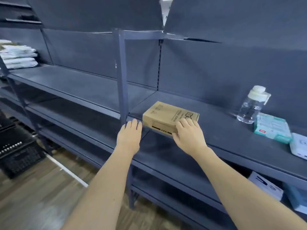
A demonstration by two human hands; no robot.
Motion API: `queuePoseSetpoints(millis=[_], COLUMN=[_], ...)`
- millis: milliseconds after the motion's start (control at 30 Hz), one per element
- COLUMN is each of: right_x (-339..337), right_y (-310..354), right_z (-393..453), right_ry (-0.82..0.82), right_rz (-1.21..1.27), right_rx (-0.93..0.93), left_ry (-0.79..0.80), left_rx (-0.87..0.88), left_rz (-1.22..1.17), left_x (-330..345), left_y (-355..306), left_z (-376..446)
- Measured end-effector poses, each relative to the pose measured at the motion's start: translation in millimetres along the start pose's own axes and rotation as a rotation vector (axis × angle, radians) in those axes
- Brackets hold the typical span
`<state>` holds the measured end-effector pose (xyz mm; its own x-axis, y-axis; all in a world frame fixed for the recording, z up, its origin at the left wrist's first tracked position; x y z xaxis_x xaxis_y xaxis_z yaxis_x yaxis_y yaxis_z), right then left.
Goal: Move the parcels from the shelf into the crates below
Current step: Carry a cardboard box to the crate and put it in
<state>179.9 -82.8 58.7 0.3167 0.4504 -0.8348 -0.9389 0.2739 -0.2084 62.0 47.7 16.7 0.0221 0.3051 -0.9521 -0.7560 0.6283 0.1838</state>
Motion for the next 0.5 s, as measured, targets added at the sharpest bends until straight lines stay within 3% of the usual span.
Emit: queuePoseSetpoints(millis=[200, 367, 500], right_x=[25, 41, 55], right_y=[-22, -23, -24], right_z=[-3, -1, 1], right_ry=[0.193, 0.227, 0.214], right_rz=[0.043, 0.039, -0.019], right_rx=[0.062, 0.101, 0.143], left_ry=[-0.034, -0.038, -0.008], left_rx=[0.125, 0.227, 0.276], left_rz=[0.065, 0.112, 0.017], left_x=[-11, -5, 5], left_y=[-25, -40, -46], left_z=[43, 64, 74])
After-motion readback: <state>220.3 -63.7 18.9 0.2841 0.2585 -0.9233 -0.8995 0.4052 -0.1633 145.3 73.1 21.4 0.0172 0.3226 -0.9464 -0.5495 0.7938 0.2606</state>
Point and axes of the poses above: each hand's wrist, its own z-axis towards the middle knuckle, its own x-axis out of the palm, y = z × x, the point moved 8 cm from there along z, towards the middle knuckle, and after that the axes turned 10 degrees about -x, right-handed, at the moved point
